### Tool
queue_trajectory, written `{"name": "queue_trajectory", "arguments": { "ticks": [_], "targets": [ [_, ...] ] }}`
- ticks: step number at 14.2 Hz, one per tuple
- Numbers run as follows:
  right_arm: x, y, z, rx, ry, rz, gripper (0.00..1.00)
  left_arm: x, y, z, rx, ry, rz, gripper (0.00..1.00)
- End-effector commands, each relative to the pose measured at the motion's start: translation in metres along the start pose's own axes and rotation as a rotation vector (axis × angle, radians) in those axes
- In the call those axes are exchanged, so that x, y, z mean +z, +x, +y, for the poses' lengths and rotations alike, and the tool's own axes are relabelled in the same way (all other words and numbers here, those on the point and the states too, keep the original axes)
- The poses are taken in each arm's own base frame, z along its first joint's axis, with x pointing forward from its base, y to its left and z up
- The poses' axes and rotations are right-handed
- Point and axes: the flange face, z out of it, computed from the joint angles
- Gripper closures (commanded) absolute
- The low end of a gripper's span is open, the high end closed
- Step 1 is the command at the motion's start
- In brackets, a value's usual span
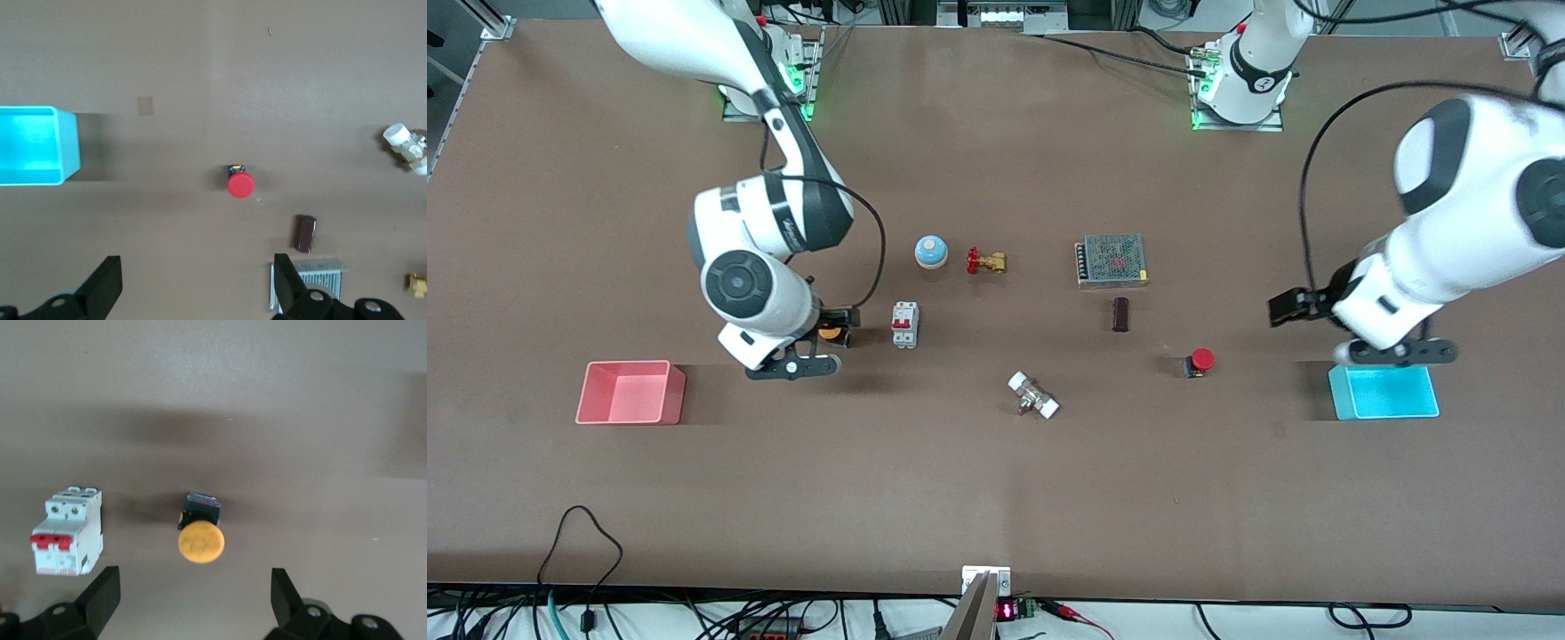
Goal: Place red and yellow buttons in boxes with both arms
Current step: 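Reach the right gripper to yellow button while left gripper reaches red button, then close the right gripper on yellow button while left gripper grips red button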
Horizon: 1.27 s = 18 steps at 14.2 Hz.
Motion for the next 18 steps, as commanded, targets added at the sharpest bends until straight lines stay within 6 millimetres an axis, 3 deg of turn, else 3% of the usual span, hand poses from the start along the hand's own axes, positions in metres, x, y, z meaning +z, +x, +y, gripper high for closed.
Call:
{"name": "queue_trajectory", "arguments": {
  "ticks": [1,6,11,15,18],
  "targets": [
    [0.022,-0.001,0.004,0.065,0.033,-0.01,0.0,0.042,-0.001,0.023,-0.03,0.029,0.034,0.0],
    [0.066,-0.011,0.011,0.091,0.032,0.01,0.0,0.116,0.0,0.04,-0.045,0.08,0.016,0.0],
    [0.082,-0.011,0.01,0.107,0.035,0.032,0.0,0.174,0.002,0.057,-0.074,0.068,0.003,0.0],
    [0.093,-0.014,0.013,0.121,0.046,0.031,0.01,0.198,-0.001,0.055,-0.082,0.054,0.011,0.0],
    [0.092,-0.012,0.011,0.149,0.086,0.025,0.12,0.211,-0.005,0.051,-0.083,0.042,0.032,0.01]
  ]
}}
